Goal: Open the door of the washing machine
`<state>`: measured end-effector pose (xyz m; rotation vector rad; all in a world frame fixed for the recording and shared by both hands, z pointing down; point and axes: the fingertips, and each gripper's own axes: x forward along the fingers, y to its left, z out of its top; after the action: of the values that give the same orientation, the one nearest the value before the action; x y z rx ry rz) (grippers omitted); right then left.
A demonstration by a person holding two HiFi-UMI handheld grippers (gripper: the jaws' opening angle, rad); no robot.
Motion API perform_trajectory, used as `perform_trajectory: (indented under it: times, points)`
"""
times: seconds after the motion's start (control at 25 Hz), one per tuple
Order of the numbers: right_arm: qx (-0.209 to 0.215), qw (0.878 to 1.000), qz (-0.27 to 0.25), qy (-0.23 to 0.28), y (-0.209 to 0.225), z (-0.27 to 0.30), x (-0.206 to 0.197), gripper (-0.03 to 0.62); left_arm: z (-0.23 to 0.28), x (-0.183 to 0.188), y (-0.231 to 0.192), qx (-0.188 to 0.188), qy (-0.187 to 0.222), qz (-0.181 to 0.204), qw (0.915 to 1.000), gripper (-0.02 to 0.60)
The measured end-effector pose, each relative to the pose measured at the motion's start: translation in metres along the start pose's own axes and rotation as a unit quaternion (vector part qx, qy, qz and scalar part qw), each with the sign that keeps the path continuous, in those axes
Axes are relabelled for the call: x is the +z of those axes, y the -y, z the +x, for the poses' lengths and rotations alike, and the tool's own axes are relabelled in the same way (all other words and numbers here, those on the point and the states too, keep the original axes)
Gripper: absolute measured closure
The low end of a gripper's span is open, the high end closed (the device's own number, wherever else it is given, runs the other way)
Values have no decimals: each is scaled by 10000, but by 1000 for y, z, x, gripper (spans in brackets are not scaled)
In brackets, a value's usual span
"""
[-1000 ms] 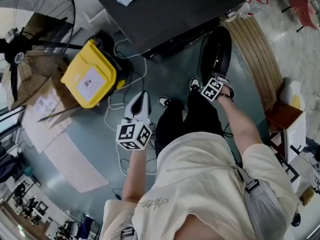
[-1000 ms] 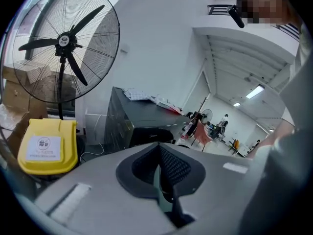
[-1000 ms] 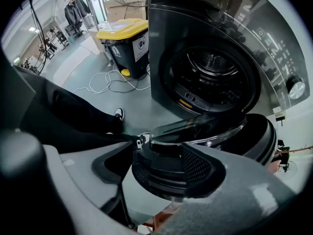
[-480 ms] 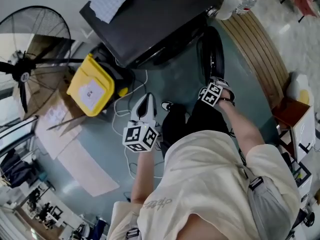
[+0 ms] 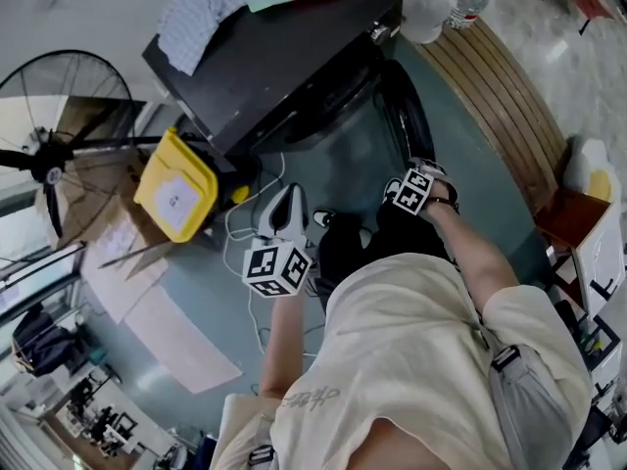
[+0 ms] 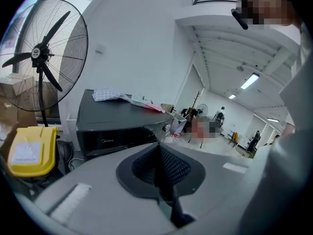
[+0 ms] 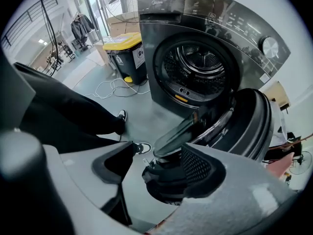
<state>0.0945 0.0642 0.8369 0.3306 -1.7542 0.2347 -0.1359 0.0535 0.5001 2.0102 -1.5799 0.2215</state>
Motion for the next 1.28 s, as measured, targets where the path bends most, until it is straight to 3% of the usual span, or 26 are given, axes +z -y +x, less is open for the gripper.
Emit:
perform_trajectory:
  times: [0.4,0.72,1.0,1.28]
  points:
    - [123,9984,533,143,28,-5,-28,284,33,-2,34,-93,-181,126,9997,563]
    - [-41,9938,1111,67,60,-12,-48,284,73,5,42,-556,-411,283,9972,563]
    - [0,9871,1557,-380,83,-16,-71,284,110,23,46,-1085,-539,633,9906,563]
    - [-60,9807,1858,-605,113,-17,-71,284,142,36,32,-1418,-639,701,9853,563]
